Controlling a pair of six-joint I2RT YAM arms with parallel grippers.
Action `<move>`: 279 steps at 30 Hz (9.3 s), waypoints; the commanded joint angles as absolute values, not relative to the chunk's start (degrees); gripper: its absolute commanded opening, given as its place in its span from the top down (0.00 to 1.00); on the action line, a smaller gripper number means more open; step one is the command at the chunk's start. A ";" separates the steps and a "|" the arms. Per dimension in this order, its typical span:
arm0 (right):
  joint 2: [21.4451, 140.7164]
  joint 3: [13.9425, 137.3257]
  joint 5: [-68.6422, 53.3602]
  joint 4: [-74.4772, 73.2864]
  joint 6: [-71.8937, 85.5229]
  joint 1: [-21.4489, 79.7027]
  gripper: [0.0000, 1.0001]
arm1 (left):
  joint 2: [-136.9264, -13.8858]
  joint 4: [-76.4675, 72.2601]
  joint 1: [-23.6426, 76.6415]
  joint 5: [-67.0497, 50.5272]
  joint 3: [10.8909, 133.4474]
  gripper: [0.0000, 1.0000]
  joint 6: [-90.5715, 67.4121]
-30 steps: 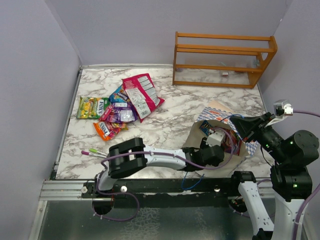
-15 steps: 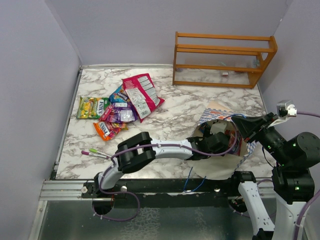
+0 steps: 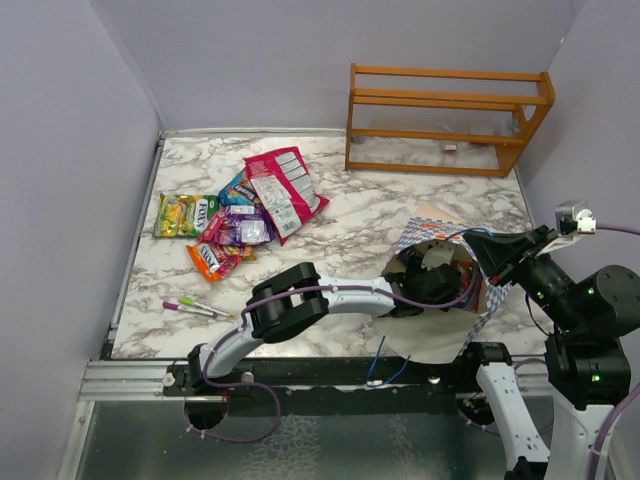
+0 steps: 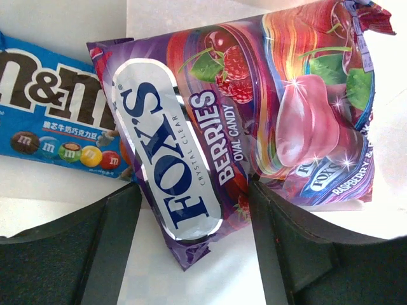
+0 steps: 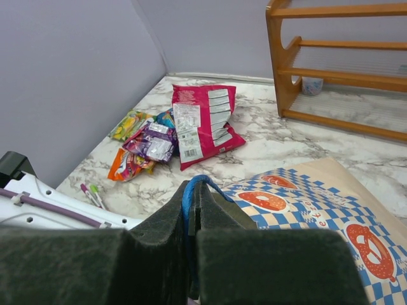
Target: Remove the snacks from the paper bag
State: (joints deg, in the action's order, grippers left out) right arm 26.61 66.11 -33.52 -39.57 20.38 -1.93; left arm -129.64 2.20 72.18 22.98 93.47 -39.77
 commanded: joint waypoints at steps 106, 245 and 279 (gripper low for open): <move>26.34 66.27 -31.62 -39.83 20.24 -1.76 0.98 | -53.43 9.59 21.03 38.01 45.58 1.00 -17.75; 23.49 62.99 -51.72 -36.54 20.85 -1.76 0.98 | -119.62 -0.46 72.90 10.49 81.68 0.47 43.29; 24.39 63.99 -45.19 -38.70 23.36 -1.76 0.98 | -117.89 -13.33 70.84 15.38 80.86 0.45 3.83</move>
